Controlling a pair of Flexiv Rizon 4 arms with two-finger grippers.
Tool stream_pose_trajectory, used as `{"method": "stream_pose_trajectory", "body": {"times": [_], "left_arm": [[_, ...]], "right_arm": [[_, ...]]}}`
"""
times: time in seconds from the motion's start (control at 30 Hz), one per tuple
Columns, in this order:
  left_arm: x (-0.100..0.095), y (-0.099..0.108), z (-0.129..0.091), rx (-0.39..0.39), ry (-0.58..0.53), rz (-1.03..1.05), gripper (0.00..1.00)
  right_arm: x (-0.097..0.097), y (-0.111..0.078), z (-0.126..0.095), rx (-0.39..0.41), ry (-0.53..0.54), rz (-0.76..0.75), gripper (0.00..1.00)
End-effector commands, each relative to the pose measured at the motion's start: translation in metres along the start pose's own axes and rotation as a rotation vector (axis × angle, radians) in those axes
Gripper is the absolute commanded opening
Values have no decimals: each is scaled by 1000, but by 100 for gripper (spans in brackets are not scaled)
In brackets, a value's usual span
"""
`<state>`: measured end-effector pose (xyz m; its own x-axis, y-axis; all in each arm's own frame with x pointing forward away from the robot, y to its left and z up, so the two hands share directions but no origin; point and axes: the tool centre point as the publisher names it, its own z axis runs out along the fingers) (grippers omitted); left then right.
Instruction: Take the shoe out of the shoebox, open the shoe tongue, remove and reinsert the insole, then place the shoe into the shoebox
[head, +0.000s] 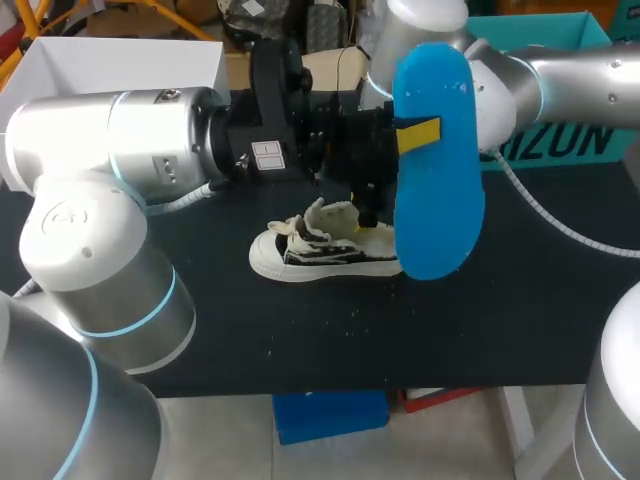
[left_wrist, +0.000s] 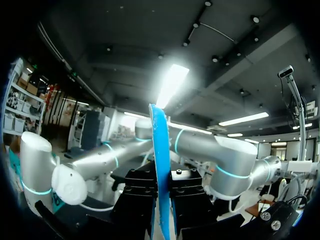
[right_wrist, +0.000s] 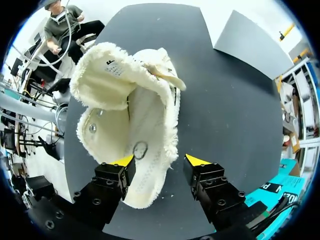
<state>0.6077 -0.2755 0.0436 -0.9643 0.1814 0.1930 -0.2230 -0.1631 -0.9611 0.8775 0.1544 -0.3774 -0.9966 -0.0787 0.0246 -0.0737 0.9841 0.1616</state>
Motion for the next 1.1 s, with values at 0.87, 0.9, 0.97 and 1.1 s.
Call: {"method": "stream_pose_trajectory", "body": {"times": [0.87,0.9,0.97,1.1], "left_arm": [[1,1,1,0,-3,0,0],[1,1,1,0,-3,0,0],[1,1,1,0,-3,0,0],[1,1,1,0,-3,0,0]], "right_arm": [[1,27,32,122,24,-11,29],[1,27,33,122,22,-12,7],[1,27,33,116,16,-17,0],[1,27,33,116,16,-17,0]]}}
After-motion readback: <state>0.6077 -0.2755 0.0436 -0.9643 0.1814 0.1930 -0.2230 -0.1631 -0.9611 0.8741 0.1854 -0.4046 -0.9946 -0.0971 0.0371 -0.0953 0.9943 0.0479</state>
